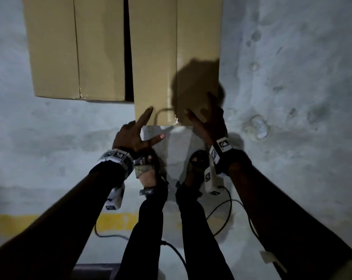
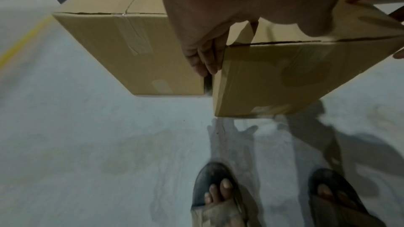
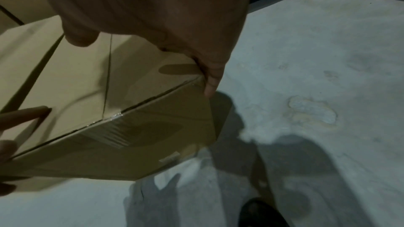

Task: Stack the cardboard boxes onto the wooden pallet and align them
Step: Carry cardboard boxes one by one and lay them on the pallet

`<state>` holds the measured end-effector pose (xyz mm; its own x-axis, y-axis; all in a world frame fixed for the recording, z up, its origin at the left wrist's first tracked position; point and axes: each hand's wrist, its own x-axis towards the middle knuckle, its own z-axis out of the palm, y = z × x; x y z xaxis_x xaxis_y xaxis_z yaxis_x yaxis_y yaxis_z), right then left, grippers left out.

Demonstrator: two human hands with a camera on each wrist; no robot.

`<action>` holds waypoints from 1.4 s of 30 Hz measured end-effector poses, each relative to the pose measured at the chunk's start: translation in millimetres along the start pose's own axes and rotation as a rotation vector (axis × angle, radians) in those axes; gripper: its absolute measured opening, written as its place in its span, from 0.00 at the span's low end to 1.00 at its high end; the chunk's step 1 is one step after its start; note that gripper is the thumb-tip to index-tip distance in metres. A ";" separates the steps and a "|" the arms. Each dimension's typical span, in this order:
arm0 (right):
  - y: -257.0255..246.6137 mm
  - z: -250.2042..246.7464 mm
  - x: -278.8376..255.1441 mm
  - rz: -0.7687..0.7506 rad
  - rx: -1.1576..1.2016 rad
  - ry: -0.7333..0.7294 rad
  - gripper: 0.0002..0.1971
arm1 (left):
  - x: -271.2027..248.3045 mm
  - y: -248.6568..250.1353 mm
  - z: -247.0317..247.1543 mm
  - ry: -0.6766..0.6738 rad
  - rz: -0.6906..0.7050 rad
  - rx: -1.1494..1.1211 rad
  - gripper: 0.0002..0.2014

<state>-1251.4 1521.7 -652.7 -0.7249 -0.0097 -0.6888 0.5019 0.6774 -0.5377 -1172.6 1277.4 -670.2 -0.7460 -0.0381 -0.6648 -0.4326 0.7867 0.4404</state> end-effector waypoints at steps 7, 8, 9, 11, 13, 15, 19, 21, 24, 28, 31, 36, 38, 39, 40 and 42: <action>51.5 -5.2 -48.2 -0.001 -0.096 -0.082 0.54 | -60.5 4.7 28.9 -0.137 0.011 0.047 0.48; 60.3 -4.8 -54.5 -0.014 -0.092 -0.086 0.54 | -68.0 5.5 34.9 -0.136 0.008 0.039 0.47; 67.4 -4.3 -60.4 -0.027 -0.080 -0.090 0.53 | -73.6 4.2 41.5 -0.134 0.000 0.025 0.47; 78.4 -2.8 -67.4 -0.056 -0.055 -0.092 0.53 | -79.2 -1.8 52.3 -0.112 -0.024 -0.005 0.48; 83.8 -3.3 -65.9 -0.070 -0.048 -0.099 0.52 | -75.0 -5.0 58.0 -0.064 -0.066 -0.048 0.51; 82.4 -6.0 -58.6 -0.086 -0.024 -0.101 0.49 | -60.4 -0.4 57.9 -0.010 -0.104 -0.105 0.50; 69.4 -16.3 -27.2 -0.057 -0.086 -0.037 0.49 | -17.5 23.3 41.7 0.065 -0.183 -0.163 0.53; 64.7 -16.9 -6.9 -0.125 -0.121 0.007 0.51 | 0.0 30.0 34.7 0.116 -0.150 -0.133 0.54; 65.8 -11.9 17.5 -0.270 -0.130 0.028 0.54 | 14.5 30.5 32.1 0.165 -0.130 -0.074 0.53; 74.3 -2.8 23.1 -0.310 -0.089 0.099 0.55 | 16.9 26.5 37.6 0.198 -0.083 -0.103 0.54; 70.5 -0.7 18.1 -0.350 -0.078 0.159 0.54 | 14.6 38.5 35.9 0.242 -0.111 -0.092 0.58; 45.5 -25.4 6.8 -0.346 -0.038 0.253 0.51 | 2.1 71.1 15.4 0.322 -0.112 -0.050 0.59; 32.9 -44.2 -1.6 -0.342 -0.001 0.248 0.52 | -6.9 87.2 1.5 0.314 -0.100 -0.047 0.59; 27.7 -53.2 -6.9 -0.327 -0.002 0.235 0.53 | -12.5 95.0 -4.8 0.307 -0.099 -0.046 0.59; 22.0 -63.5 -13.0 -0.309 -0.013 0.231 0.55 | -19.0 104.0 -12.1 0.309 -0.098 -0.046 0.59; 6.0 -88.3 -31.8 -0.281 -0.045 0.218 0.58 | -37.1 126.0 -30.3 0.310 -0.088 -0.066 0.59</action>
<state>-1267.0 1591.0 -591.2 -0.9177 -0.0462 -0.3946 0.2511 0.7023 -0.6662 -1214.7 1359.3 -571.7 -0.8183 -0.2979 -0.4916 -0.5269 0.7306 0.4343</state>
